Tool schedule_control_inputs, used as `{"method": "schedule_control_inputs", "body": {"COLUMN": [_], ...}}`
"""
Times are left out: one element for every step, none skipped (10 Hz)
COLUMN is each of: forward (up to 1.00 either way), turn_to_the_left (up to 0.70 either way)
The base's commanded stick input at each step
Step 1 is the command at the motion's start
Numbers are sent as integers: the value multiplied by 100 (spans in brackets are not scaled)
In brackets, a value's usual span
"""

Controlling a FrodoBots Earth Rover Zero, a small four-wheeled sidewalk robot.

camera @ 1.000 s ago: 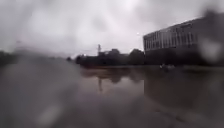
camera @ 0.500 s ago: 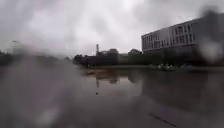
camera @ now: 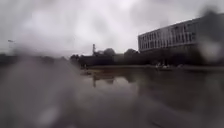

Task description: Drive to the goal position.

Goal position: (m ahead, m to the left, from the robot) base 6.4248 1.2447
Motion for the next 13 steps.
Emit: {"method": "schedule_control_inputs", "body": {"forward": [70, 70, 70, 70, 70, 70, 70, 70, 70, 70, 70, 70, 70], "turn_to_the_left": [0, 0, 0, 0, 0, 0, 0, 0, 0, 0, 0, 0, 0]}}
